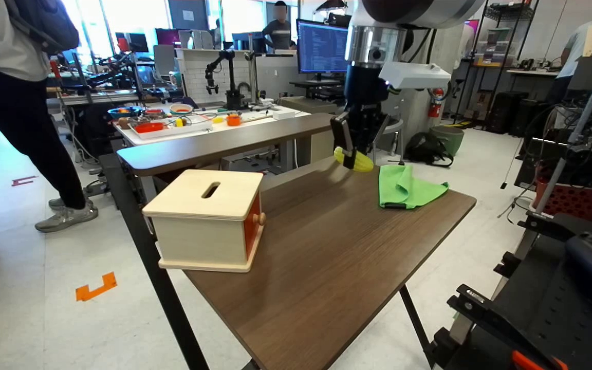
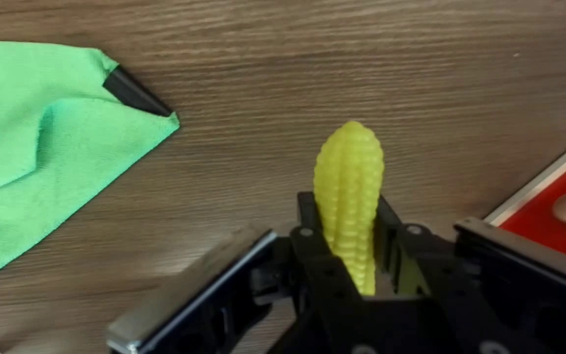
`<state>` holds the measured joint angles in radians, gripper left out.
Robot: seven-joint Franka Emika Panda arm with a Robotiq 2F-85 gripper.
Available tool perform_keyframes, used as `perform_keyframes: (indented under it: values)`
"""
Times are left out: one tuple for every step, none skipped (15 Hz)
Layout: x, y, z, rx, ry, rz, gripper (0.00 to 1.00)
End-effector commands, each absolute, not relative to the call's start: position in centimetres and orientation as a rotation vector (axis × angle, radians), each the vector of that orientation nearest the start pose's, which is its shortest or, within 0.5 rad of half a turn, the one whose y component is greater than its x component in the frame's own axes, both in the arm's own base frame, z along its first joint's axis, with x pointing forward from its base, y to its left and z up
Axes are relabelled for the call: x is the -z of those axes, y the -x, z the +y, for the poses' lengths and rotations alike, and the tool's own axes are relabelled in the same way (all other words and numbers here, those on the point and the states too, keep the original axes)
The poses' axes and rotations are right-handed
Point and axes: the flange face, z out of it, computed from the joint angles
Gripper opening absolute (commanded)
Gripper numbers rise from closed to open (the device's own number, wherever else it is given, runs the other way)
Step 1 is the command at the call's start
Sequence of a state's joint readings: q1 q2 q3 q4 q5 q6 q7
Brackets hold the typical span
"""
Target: Move the cob of maize to the left
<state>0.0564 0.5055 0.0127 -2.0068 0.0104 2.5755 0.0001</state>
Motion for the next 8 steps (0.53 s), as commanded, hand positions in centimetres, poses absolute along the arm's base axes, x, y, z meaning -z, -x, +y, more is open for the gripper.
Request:
perform_keyframes:
  values:
    - [-21.5, -57.4, 7.7, 0.130, 3.105, -0.249, 0.07]
    - [-21.2, -57.0, 8.9, 0.129, 3.088, -0.290, 0.07]
    - [-20.6, -56.7, 10.1, 0.130, 3.077, -0.328, 0.07]
    - [-20.0, -56.4, 11.2, 0.127, 3.067, -0.361, 0.07]
    - [-19.2, -56.2, 12.3, 0.107, 3.054, -0.391, 0.07]
    - [-18.4, -55.9, 13.2, 0.091, 3.042, -0.422, 0.07]
    - [-17.6, -55.5, 14.2, 0.063, 3.028, -0.455, 0.07]
    - [-16.7, -55.0, 15.1, 0.034, 3.017, -0.489, 0.07]
